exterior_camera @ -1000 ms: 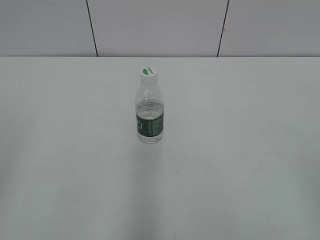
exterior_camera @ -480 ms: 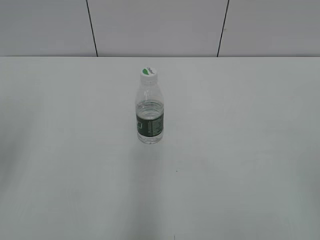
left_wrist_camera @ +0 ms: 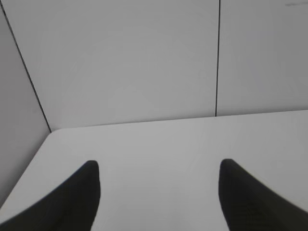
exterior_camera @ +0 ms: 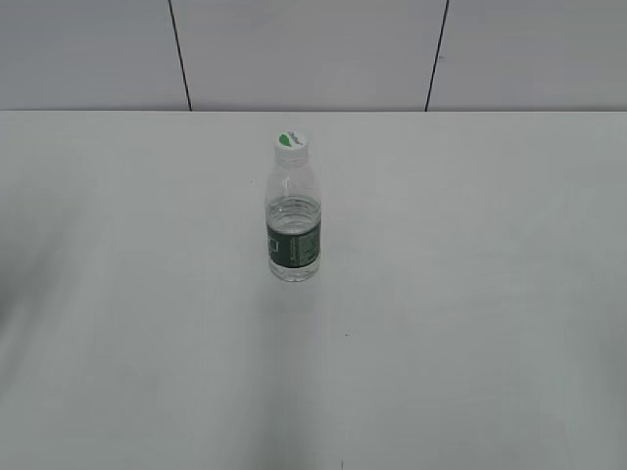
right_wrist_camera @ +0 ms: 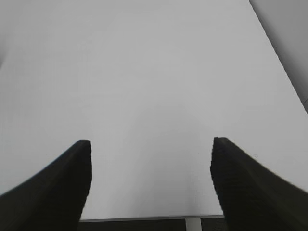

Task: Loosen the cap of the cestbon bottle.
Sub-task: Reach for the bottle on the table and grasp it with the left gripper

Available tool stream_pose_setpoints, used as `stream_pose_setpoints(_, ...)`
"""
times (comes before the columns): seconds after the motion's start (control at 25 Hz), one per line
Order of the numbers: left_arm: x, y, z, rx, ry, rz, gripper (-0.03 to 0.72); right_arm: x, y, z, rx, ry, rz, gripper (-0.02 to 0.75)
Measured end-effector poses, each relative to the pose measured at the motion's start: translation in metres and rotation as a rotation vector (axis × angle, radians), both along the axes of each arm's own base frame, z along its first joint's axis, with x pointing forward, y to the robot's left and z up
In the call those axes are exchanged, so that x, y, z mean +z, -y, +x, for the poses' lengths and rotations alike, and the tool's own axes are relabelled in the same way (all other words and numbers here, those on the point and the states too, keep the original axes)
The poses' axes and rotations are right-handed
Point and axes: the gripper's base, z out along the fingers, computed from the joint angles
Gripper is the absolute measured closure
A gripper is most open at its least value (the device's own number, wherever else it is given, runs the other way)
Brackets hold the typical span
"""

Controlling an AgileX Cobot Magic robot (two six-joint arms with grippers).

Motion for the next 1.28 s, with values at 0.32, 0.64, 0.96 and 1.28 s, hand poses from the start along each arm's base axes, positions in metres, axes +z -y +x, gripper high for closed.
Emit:
stream_pose_setpoints(0.32,-0.035,0.018,0.05,-0.215,-0.121,0.053,0.221,0.0,0.0,0.0,-0.001,0.0,-0.001,0.148)
stream_pose_setpoints(0.64,-0.082,0.04,0.094,-0.467,-0.115,0.009,0.221,0.0,0.0,0.0,-0.002,-0.001,-0.002,0.148)
stream_pose_setpoints(0.96,-0.119,0.059,0.133,-0.785,-0.192,-0.056,0.221,0.0,0.001,0.0,-0.005,-0.001,-0.008,0.148)
stream_pose_setpoints(1.28,-0.114,0.054,0.155,-1.087,-0.211,-0.119,0.221,0.0,0.001,0.0,-0.006,-0.001,-0.008,0.148)
